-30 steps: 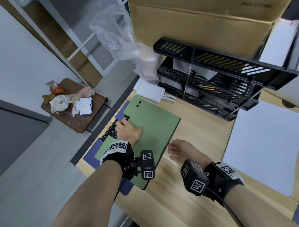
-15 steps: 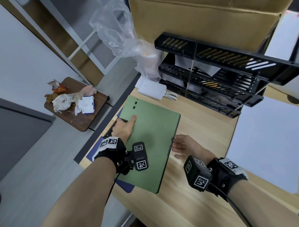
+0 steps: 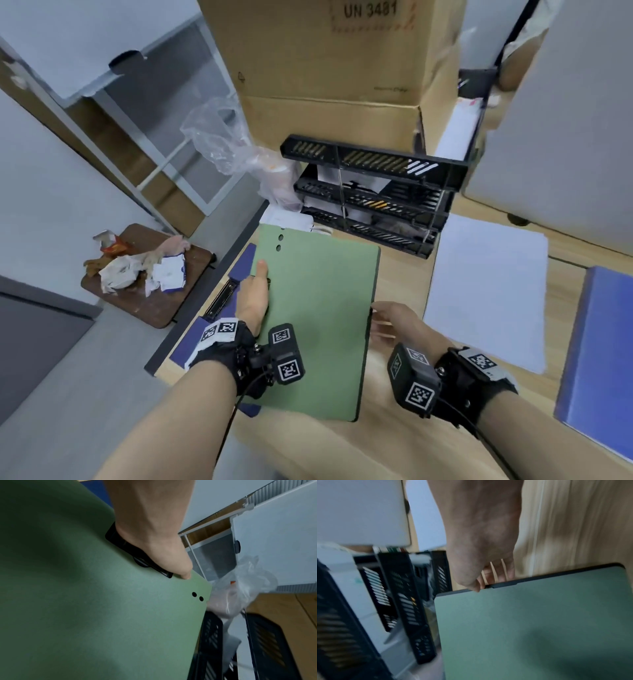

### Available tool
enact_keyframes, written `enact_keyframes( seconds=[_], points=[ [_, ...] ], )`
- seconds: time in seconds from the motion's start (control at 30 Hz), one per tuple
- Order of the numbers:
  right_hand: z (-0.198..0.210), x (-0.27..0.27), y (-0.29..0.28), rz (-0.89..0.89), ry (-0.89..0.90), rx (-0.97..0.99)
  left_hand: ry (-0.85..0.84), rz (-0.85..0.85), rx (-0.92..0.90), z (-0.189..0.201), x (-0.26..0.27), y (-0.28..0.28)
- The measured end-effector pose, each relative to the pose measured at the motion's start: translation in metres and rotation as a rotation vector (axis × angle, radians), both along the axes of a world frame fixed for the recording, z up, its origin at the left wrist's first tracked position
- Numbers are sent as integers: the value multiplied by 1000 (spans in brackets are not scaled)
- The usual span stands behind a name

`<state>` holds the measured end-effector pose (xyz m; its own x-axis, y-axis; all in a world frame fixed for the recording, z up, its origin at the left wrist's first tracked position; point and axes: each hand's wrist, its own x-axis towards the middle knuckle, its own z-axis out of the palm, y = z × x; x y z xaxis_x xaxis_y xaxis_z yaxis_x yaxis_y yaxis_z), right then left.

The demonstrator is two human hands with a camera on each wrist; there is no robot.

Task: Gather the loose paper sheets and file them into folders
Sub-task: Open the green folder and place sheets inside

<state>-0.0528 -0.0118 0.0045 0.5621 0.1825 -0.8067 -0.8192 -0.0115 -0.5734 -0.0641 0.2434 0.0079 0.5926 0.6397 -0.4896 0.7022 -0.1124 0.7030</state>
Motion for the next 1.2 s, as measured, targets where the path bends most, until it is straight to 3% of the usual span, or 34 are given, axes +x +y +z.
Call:
enact_keyframes(
  seconds=[0.1, 0.23, 0.47, 0.63, 0.9, 1.07, 1.13, 1.2],
  points=[
    [5, -11, -42, -68, -24, -39, -37, -8, -153, 0, -6, -42],
    [4, -28, -101, -139, -40, -115, 52, -94, -385, -4, -13, -104],
    [-14, -69, -191, -360, 35, -310, 198, -419, -529, -27, -7, -206],
    [-26, -101, -232, -427, 78, -361, 289, -720, -437, -33, -17, -252],
    [-28, -112, -261, -612, 109, -328, 434, -1024, -246, -36, -18, -280],
    [-33, -106, -273, -638, 119, -346, 481, -1300, 77, -35, -4, -283],
    [-37, -104, -274, -598, 133, -363, 500, -1342, 258, -33, 2, -286],
    [-37, -104, -274, -587, 137, -374, 490, -1374, 324, -31, 8, -292]
  ],
)
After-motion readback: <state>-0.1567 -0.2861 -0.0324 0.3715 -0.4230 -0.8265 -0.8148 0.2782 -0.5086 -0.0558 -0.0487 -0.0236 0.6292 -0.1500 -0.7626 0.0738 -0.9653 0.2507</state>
